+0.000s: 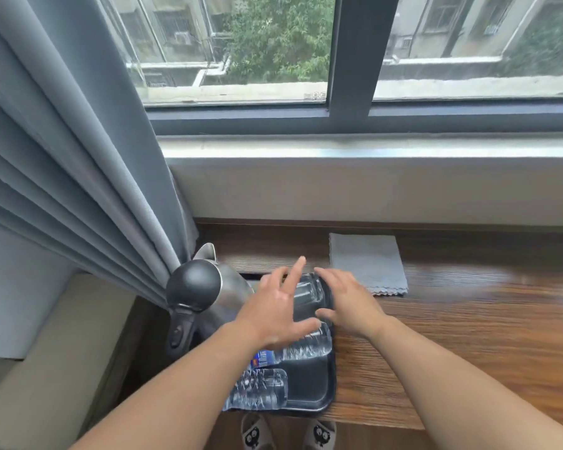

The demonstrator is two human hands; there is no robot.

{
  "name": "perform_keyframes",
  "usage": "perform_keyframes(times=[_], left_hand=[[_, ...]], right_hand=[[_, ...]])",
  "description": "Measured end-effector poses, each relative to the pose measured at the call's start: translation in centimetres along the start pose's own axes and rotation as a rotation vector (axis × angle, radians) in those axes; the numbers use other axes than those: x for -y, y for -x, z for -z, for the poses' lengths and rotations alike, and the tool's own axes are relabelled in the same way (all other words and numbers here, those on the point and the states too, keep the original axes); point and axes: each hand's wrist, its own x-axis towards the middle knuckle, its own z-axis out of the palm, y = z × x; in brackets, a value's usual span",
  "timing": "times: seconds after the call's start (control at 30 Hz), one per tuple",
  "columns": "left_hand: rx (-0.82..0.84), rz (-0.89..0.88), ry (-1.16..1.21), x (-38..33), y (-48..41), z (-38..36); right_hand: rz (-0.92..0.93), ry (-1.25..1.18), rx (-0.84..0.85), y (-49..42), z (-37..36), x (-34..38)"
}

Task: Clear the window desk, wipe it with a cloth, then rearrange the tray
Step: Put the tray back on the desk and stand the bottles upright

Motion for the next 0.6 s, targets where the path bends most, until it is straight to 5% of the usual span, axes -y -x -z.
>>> perform_keyframes(times=[0.23,0.6], left_hand=[[-0.001,0.101,-0.270,0.8,0.5,-6.1],[-0.164,0.125,-0.027,2.6,3.3,-9.3]], right_hand=[[0.020,0.116,0.048,-2.4,-2.0,-1.0],[0.101,0.069,0.045,-3.5,-1.9,-2.6]])
